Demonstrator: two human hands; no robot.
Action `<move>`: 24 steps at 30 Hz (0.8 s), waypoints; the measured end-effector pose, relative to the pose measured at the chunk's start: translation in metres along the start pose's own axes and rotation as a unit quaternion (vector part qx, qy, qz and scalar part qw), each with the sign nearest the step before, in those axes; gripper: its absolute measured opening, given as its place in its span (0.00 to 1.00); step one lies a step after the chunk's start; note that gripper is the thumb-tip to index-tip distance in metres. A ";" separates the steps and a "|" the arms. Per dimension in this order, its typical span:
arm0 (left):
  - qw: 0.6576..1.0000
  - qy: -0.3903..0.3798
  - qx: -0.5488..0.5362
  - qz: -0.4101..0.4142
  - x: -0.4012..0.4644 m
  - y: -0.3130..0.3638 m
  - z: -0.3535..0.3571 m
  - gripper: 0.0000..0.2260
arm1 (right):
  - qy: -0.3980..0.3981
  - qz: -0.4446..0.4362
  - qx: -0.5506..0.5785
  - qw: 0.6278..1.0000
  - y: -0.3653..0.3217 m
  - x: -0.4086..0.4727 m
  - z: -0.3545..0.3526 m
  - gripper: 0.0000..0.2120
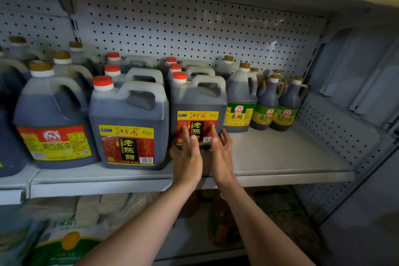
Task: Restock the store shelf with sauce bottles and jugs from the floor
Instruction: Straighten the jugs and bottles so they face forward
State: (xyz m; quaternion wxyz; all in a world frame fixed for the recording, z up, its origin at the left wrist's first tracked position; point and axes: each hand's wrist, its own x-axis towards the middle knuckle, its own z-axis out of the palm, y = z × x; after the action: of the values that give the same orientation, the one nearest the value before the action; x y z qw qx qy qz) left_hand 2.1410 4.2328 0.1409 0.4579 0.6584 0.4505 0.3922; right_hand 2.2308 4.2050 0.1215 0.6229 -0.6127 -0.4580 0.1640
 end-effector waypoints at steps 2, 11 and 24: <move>1.000 -0.011 0.012 0.001 0.000 -0.002 -0.006 0.27 | 0.001 0.004 0.002 1.000 -0.002 -0.002 0.001 0.17; 0.989 -0.009 0.030 0.146 -0.037 -0.005 -0.060 0.24 | 0.043 -0.028 -0.062 0.997 -0.011 -0.033 0.020 0.26; 0.908 0.099 0.304 0.272 -0.025 -0.094 -0.185 0.25 | 0.002 -0.214 -0.271 0.939 -0.022 -0.090 0.108 0.28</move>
State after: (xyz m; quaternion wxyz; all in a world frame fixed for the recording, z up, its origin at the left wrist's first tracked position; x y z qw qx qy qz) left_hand 1.9405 4.2718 0.0990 0.0643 0.8206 0.3939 0.4090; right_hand 2.0925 4.1981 0.0906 0.4545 -0.6464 -0.6039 -0.1046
